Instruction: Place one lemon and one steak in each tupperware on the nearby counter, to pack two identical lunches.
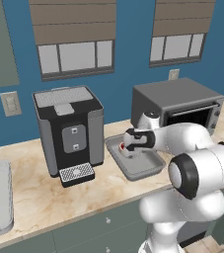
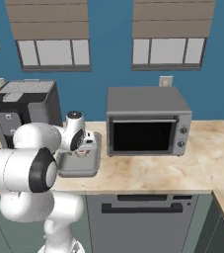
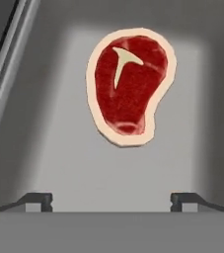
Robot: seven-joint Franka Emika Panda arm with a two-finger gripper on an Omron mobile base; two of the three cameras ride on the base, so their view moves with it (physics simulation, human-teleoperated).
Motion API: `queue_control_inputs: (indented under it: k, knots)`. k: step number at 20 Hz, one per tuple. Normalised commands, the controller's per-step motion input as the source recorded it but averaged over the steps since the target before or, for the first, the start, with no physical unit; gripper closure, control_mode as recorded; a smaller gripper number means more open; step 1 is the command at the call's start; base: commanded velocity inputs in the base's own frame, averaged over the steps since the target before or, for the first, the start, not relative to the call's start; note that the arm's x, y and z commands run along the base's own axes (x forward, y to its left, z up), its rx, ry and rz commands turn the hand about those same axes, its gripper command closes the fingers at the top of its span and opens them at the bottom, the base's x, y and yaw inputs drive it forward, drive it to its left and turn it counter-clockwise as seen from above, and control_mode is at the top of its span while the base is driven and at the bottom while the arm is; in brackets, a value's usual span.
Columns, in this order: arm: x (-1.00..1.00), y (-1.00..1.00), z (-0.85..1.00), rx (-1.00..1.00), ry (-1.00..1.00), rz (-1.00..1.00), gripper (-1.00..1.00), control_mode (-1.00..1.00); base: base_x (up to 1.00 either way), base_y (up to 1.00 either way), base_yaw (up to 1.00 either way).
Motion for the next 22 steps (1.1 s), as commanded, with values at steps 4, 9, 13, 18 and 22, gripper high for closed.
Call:
queue_control_inputs:
  k: [4,9,13,18,22]
  knots:
    - [-0.81,-0.18,1.00,0.00,-0.01,0.00,-1.00,-1.00,0.00,0.00,0.00]
    - [-0.98,-0.10,0.89,0.00,-0.09,-0.03,-1.00,-1.00,0.00,0.00,0.00]
    - [-1.00,0.00,0.64,0.00,-0.27,-0.01,-1.00,-1.00,0.00,0.00,0.00]
    - [-0.96,0.00,0.85,0.00,-0.27,0.00,-1.00,-1.00,0.00,0.00,0.00]
    - [-0.89,0.00,1.00,0.00,-0.22,0.00,-1.00,-1.00,0.00,0.00,0.00]
